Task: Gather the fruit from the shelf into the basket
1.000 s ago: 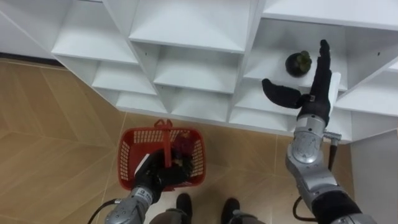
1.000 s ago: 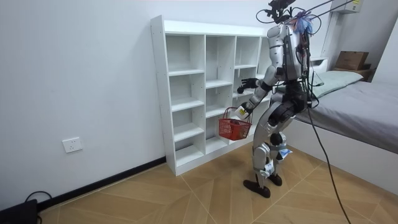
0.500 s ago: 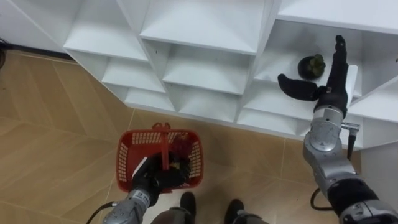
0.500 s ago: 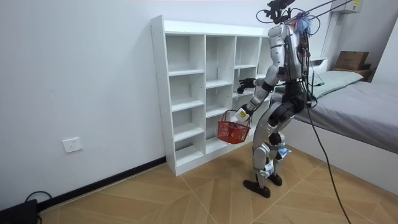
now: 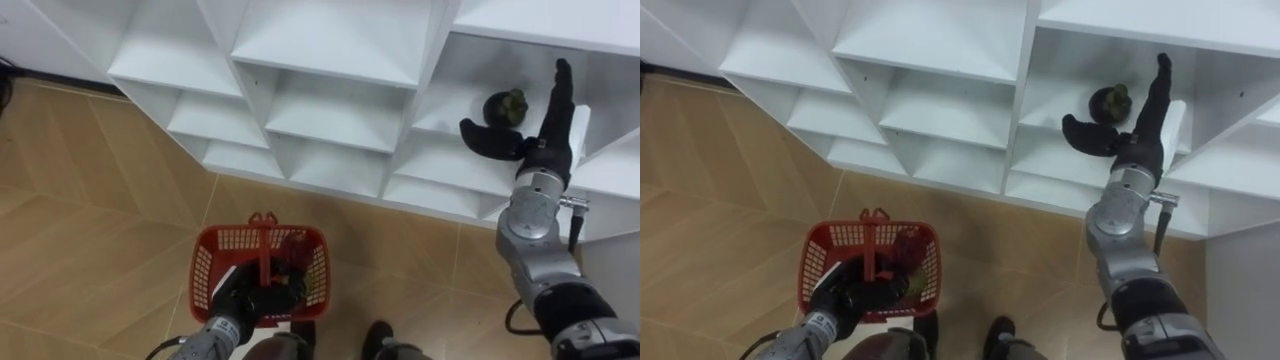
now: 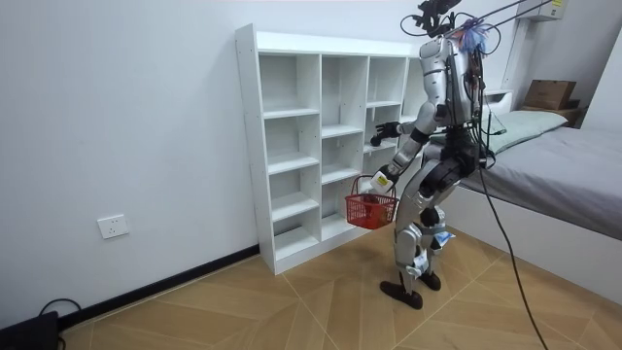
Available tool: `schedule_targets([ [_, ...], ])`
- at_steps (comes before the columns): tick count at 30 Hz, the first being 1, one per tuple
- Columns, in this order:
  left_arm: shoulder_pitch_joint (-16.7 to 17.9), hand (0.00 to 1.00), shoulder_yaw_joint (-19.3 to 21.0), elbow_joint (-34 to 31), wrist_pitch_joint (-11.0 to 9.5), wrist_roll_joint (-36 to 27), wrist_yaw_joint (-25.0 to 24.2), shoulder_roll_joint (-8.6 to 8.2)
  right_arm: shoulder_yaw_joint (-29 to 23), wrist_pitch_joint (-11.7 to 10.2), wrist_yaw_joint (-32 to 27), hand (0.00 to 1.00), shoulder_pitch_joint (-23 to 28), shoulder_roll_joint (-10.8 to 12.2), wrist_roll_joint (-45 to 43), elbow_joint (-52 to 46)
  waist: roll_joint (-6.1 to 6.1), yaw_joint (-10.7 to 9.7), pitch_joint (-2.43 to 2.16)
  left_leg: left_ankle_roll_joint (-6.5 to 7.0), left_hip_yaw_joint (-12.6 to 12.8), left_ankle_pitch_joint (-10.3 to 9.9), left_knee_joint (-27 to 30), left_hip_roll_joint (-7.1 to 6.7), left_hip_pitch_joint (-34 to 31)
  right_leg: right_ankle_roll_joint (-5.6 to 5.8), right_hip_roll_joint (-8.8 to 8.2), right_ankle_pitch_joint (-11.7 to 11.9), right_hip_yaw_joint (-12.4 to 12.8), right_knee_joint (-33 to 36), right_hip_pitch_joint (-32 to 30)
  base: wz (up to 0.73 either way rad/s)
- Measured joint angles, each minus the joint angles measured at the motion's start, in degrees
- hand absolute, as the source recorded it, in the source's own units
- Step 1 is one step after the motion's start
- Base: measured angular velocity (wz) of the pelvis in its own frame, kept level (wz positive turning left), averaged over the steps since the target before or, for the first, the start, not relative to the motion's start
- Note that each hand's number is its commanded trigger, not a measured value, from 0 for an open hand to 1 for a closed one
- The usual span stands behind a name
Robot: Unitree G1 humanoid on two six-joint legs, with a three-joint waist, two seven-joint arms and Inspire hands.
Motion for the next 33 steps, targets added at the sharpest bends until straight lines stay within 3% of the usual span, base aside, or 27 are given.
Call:
schedule_targets([
  [10,-0.3,1.0,0.0,0.5,0.1,-0.1,-0.5,0.14,0.0,0.1,0.2,0.0,-0.8,0.0,4.3,2.5,-0.3,0.3,0.18,0.0,0.5,0.0,-0.1,0.15,0.0,-0.02,0.04,0.0,0.2,0.0,-0.3,0.0],
  [20,-0.7,1.0,0.0,0.9,0.1,0.0,-0.5,0.2,0.1,0.7,0.9,0.0,-2.2,-1.5,7.1,5.0,-0.65,1.5,0.4,0.0,0.7,0.0,-0.1,0.2,-0.5,-0.06,0.06,0.0,0.3,0.1,-0.8,0.0],
  [33,-3.0,1.0,-1.7,0.9,0.5,-0.2,-0.4,1.13,0.3,3.2,1.0,0.0,-7.0,-1.9,6.3,9.0,-0.95,1.7,0.53,0.04,0.6,0.0,-0.2,0.18,-1.4,-0.08,0.04,0.2,0.2,0.0,-1.6,0.0],
])
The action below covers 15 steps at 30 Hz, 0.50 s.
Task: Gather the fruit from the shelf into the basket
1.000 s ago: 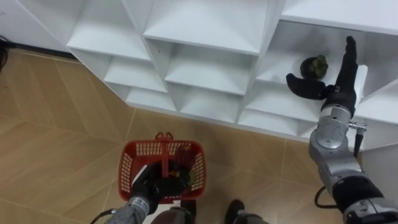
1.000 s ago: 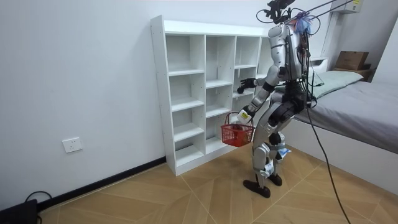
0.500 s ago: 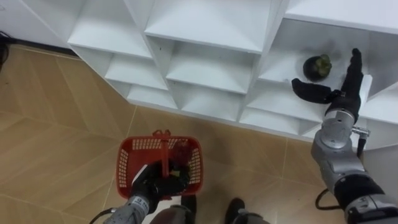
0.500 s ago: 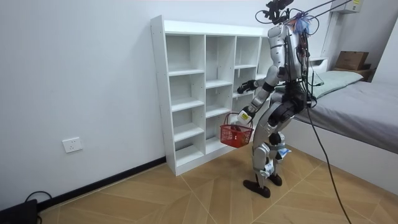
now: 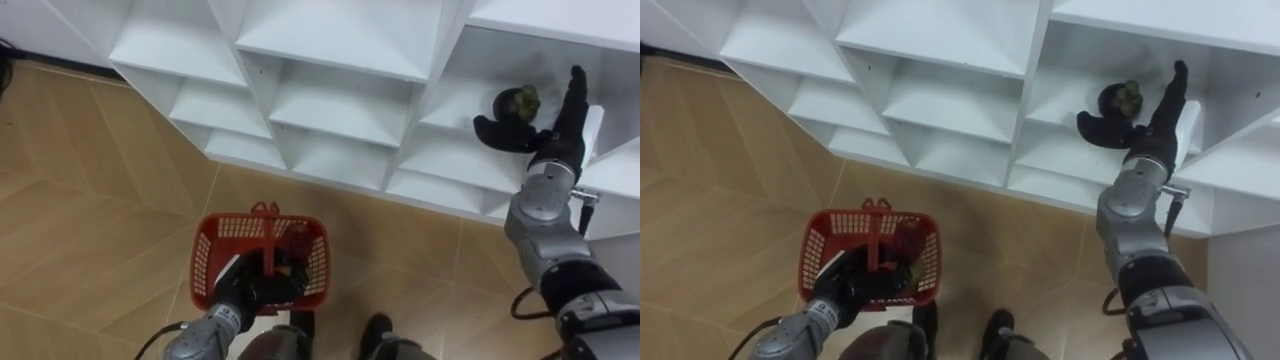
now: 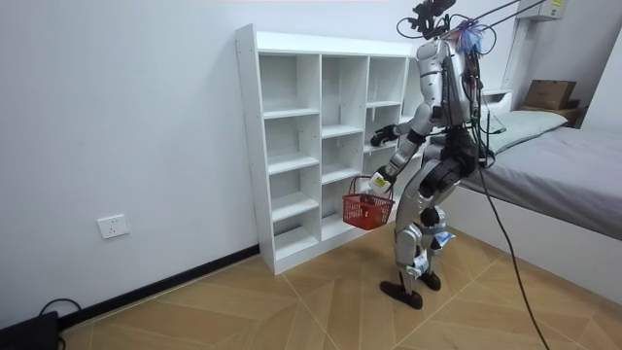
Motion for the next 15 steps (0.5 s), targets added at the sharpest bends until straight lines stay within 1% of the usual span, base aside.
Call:
schedule_targets([
  [3,0.0,1.0,-1.0,0.0,0.5,0.0,0.1,0.03,0.0,0.9,0.0,0.0,-0.7,-0.1,0.0,0.2,0.0,0.0,0.0,0.01,0.0,0.0,0.0,0.0,0.0,0.0,-0.02,0.0,0.0,-0.1,0.0,0.0],
  [5,-0.2,1.0,-1.5,0.0,1.2,0.0,0.1,0.07,0.0,1.4,0.0,0.0,-1.0,-0.2,0.0,0.2,0.0,0.1,0.0,0.01,0.0,0.0,-0.1,0.0,0.0,0.0,-0.02,0.0,-0.1,-0.1,0.0,0.0],
  [7,-0.3,1.0,-1.6,0.0,1.3,0.0,0.1,0.05,0.0,1.7,0.0,0.0,-1.2,-0.2,0.0,0.2,0.0,0.1,0.0,0.01,0.0,0.0,-0.1,0.0,0.0,0.0,-0.02,0.0,-0.1,-0.1,0.0,0.0],
  [15,-0.3,1.0,-1.8,0.0,1.3,0.1,0.1,0.08,0.0,1.7,0.1,0.0,-1.2,-0.3,-0.8,0.6,0.01,0.3,0.01,0.0,0.0,0.0,-0.2,-0.02,0.0,0.0,-0.03,0.0,-0.1,-0.1,0.0,0.0],
])
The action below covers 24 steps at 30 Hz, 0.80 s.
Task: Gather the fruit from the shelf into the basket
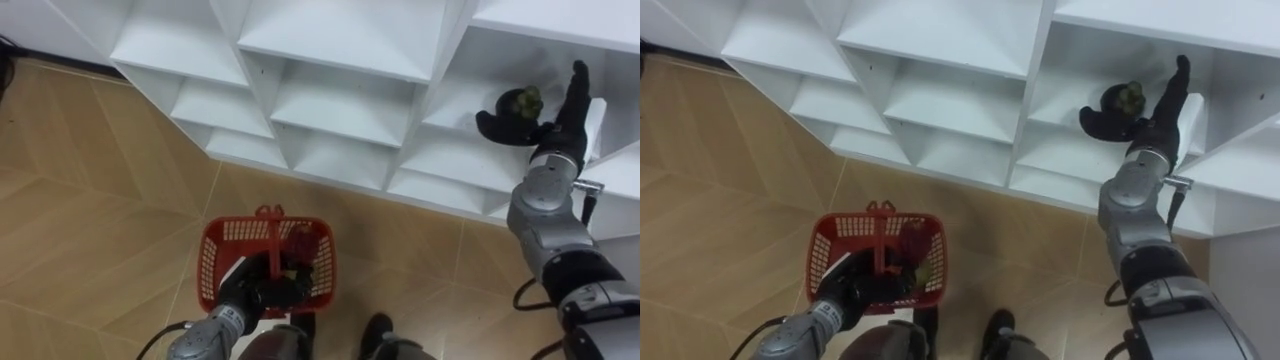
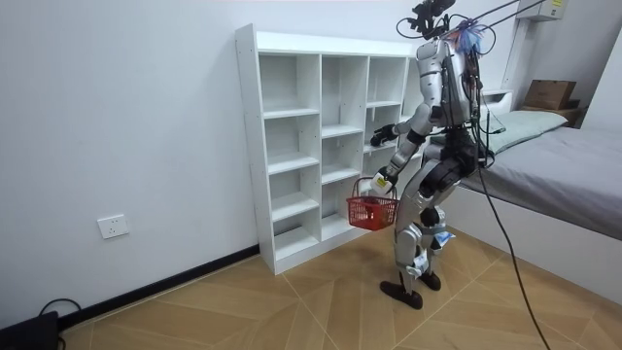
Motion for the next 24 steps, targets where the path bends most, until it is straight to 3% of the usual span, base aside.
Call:
schedule_targets([
  [11,0.0,1.0,-0.2,0.0,1.2,0.0,-0.2,0.06,0.0,0.9,0.9,0.0,0.0,-0.7,-5.0,1.5,-0.03,0.7,0.02,0.05,0.0,0.3,-1.0,-0.16,0.1,0.03,-0.07,0.0,0.0,-0.2,0.0,0.0],
  [13,0.0,1.0,-0.3,-0.1,1.2,0.0,-0.2,0.12,0.0,1.2,1.3,0.91,0.0,-1.1,-5.3,1.5,-0.07,0.7,0.04,0.05,0.0,0.3,-1.1,-0.17,0.1,0.03,-0.07,0.0,0.0,-0.2,0.0,0.0],
  [14,0.0,1.0,-0.3,-0.1,1.2,0.0,-0.2,0.12,0.0,1.2,1.8,0.91,0.0,-1.3,-5.6,1.5,-0.11,0.7,0.06,0.05,0.0,0.3,-1.1,-0.18,0.1,0.03,-0.07,0.0,0.0,-0.3,-0.1,0.0],
  [15,0.0,1.0,-0.3,-0.1,1.2,0.0,-0.2,0.12,0.0,1.2,1.9,1.0,0.0,-1.4,-5.7,1.5,-0.13,0.7,0.07,0.04,0.0,0.3,-1.1,-0.18,0.1,0.03,-0.07,0.0,0.0,-0.3,-0.1,0.0],
  [18,-0.1,1.0,-0.7,-0.1,1.2,0.0,-0.3,0.13,0.0,1.2,2.0,1.0,0.0,-1.9,-5.7,1.7,-0.26,0.8,0.14,0.04,0.0,0.3,-1.0,-0.2,0.1,0.03,-0.07,0.0,0.0,-0.3,-0.1,0.0],
  [24,-0.4,1.0,-0.9,-0.2,1.2,0.0,-0.3,0.18,-0.1,2.0,2.5,1.0,-1.3,-5.2,-5.7,3.5,-0.59,1.1,0.33,-0.06,0.0,0.4,-1.0,-0.19,0.3,0.01,-0.02,0.0,0.1,-0.3,-0.1,0.0],
])
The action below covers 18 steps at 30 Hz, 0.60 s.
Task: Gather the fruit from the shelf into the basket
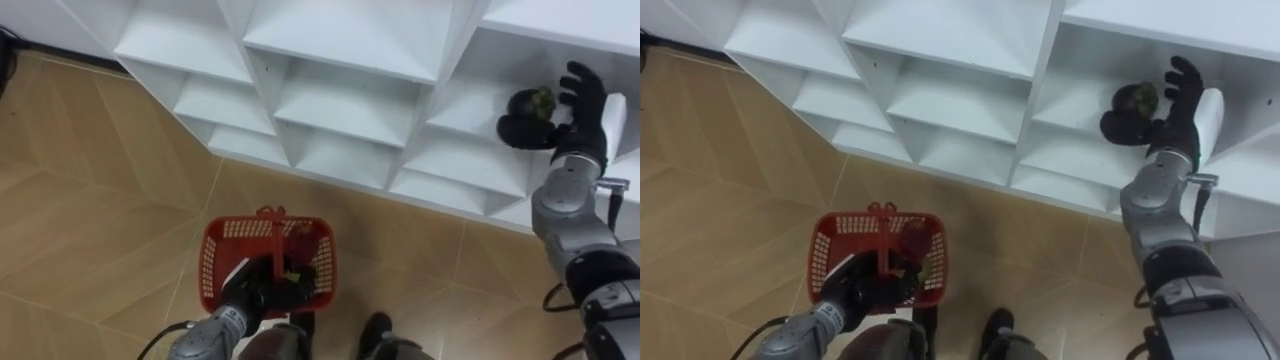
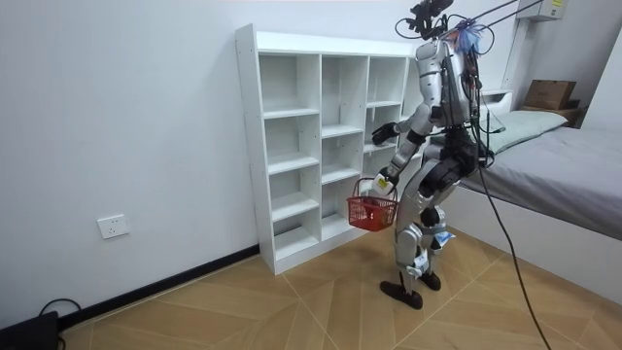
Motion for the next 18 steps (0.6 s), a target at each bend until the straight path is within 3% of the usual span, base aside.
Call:
schedule_targets([
  [7,-0.5,1.0,-0.1,0.0,0.0,0.0,-0.2,-0.17,0.0,1.4,0.6,1.0,-1.4,-0.1,0.2,0.8,-0.03,0.1,-0.02,-0.18,0.0,0.3,-0.6,-0.01,0.2,-0.09,0.14,0.1,0.0,-0.5,0.0,0.0],
  [18,-0.6,1.0,-0.1,0.0,0.2,0.0,-0.3,-0.08,0.0,1.8,1.2,1.0,-1.5,0.1,2.2,0.8,-0.18,0.2,-0.06,-0.17,0.0,0.3,-0.6,-0.04,0.5,-0.07,0.13,0.1,0.0,-0.6,0.3,0.0],
])
